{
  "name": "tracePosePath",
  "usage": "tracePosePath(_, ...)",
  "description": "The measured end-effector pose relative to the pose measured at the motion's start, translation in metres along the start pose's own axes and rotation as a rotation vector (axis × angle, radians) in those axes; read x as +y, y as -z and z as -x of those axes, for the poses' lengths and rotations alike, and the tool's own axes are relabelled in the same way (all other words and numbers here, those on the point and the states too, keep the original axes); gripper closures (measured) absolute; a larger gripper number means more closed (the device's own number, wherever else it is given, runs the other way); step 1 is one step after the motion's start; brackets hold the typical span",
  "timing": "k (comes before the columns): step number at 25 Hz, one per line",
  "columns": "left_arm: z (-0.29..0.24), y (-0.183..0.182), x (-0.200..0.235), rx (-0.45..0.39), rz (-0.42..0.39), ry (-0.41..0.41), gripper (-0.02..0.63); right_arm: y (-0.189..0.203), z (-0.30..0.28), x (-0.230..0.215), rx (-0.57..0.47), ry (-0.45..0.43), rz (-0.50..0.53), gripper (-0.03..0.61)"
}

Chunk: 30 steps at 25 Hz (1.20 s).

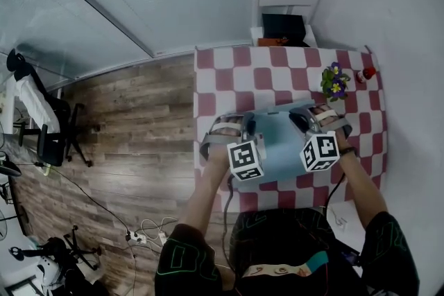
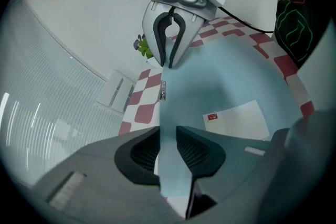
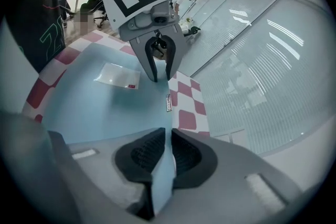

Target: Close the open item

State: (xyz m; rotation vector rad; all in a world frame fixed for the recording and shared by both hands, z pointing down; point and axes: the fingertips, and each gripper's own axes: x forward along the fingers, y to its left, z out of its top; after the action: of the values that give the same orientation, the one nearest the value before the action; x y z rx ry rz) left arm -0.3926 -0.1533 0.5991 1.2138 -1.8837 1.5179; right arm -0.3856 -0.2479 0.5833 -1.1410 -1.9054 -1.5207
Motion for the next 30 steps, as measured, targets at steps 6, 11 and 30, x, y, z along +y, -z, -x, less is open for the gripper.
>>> tracePosePath(6, -0.014, 0.004, -0.006, 0.008, 0.033, 0.100, 0.503, 0.008, -0.018, 0.004, -0.008, -0.095, 0.012, 0.528)
tracePosePath(11, -0.026, 0.007, -0.003, 0.042, -0.086, 0.031, 0.611, 0.017, -0.035, 0.010, 0.008, -0.163, 0.011, 0.509)
tracePosePath(30, -0.020, -0.006, 0.019, -0.169, 0.502, -0.128, 0.604, -0.020, -0.047, 0.001, -0.112, -0.092, -0.463, 0.575)
